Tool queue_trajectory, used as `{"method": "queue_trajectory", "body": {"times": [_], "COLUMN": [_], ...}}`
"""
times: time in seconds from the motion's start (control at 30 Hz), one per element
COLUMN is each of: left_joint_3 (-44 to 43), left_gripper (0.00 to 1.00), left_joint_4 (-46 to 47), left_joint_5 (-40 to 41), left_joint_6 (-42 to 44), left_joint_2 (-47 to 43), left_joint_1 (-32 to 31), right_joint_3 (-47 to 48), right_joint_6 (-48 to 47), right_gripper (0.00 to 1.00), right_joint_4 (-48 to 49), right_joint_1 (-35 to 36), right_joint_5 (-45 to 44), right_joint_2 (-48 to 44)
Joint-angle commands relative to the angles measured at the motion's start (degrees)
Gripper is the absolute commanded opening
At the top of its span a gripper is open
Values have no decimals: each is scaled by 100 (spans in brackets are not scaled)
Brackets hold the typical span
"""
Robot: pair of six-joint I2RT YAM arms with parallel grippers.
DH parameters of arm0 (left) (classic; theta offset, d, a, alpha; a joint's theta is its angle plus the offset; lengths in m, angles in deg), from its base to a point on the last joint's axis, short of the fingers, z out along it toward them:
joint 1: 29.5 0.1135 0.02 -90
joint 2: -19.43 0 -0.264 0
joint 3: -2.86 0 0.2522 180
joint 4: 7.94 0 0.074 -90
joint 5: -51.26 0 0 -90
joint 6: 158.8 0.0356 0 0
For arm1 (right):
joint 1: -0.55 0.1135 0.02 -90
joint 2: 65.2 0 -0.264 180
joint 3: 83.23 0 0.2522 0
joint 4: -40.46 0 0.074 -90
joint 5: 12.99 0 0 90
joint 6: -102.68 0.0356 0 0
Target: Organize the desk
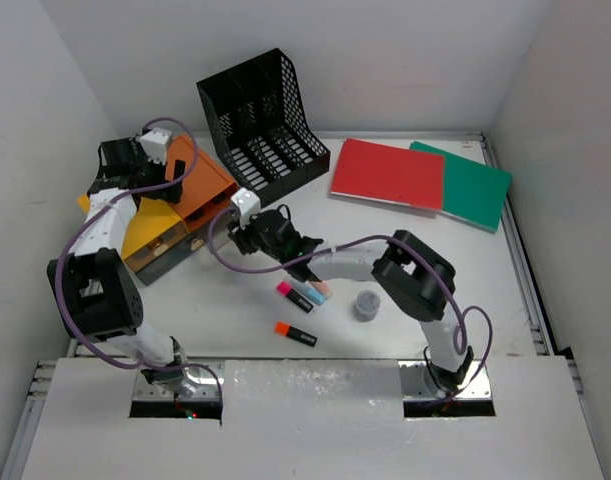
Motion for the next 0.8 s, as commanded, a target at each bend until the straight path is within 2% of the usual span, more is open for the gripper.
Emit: {"method": "queue_trajectory", "body": {"times": [0.0, 0.13, 0.2, 0.23, 0.3, 0.33, 0.4, 0.43, 0.47, 0.63, 0.77], "left_joint_3": [38, 12, 12, 21, -14, -32, -111, -128, -155, -480, -778], "left_gripper": [99, 99, 99, 99, 99, 99, 100, 100, 100, 100, 100], "left_joint_4": [-193, -193, -184, -184, -228, -254, -325, -351, -360, -518, -579], "left_joint_5": [247, 273, 273, 264, 247, 195, 159, 115, 89, -454, -1115], "left_joint_6": [33, 15, 6, 6, 24, 33, 41, 59, 59, 41, 50], "left_joint_2": [209, 235, 244, 253, 262, 253, 235, 209, 200, -19, -790], "left_joint_1": [96, 96, 96, 96, 96, 96, 96, 96, 96, 96, 44], "right_joint_3": [-598, -1084, -1172, -1181, -1111, -1085, -1102, -1137, -1233, -1567, -1988], "right_joint_6": [-56, -3, -29, -99, -196, -231, -240, -249, -275, -311, -13], "right_gripper": [0, 0, 7, 30, 53, 70, 80, 92, 98, 99, 99], "right_joint_4": [242, 225, 189, 146, -99, -223, -460, -670, -777, -1811, -2911], "right_joint_1": [147, 209, 209, 209, 209, 209, 209, 209, 209, 200, -114], "right_joint_5": [45, 27, 36, 62, 88, 80, 167, 228, 273, 343, 290], "right_joint_2": [-677, -1082, -1196, -1223, -1337, -1399, -1592, -1854, -2013, -3050, -4111]}}
